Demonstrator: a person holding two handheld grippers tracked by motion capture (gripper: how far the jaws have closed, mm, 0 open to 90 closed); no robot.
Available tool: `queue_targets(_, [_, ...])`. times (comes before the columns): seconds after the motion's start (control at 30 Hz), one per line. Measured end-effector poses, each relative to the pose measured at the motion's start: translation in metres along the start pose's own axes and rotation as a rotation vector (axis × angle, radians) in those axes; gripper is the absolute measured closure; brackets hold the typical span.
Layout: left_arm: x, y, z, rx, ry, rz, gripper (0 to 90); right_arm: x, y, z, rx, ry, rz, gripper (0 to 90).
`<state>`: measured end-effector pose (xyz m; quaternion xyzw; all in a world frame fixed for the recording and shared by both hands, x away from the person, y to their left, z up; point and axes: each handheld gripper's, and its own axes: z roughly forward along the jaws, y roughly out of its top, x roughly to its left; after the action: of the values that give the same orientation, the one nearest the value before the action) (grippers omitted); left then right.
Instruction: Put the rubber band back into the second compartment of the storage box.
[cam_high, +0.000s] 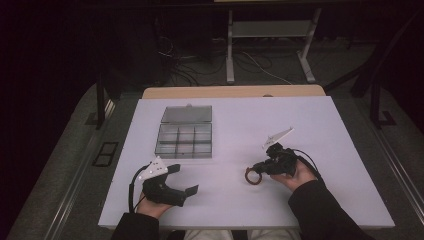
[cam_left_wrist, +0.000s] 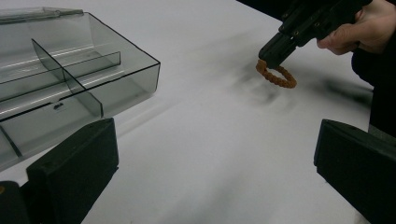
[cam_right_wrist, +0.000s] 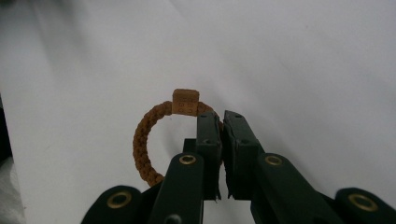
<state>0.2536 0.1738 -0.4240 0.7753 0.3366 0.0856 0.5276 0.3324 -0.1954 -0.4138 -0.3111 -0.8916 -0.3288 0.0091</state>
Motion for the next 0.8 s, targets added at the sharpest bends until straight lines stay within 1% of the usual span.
queue_targets(0.33, [0.000,0.000,0.000,0.001,-0.001,0.001,0.0,0.003,0.014,0.000,-0.008,0.011,-0.025,83.8])
queue_targets(0.37, [0.000,0.000,0.000,0.000,-0.001,0.000,0.0,0.003,0.015,0.000,-0.008,0.009,-0.022,83.7])
queue_targets(0.5, [0.000,0.000,0.000,0.000,-0.002,0.001,0.0,0.005,0.021,0.000,-0.010,0.015,-0.039,83.7])
queue_targets(0.77, [0.000,0.000,0.000,-0.001,-0.002,0.000,0.0,0.008,0.035,-0.002,-0.023,0.022,-0.055,83.7])
queue_targets(0.8, [0.000,0.000,0.000,-0.001,-0.003,0.000,0.0,0.009,0.036,-0.001,-0.025,0.023,-0.051,83.7])
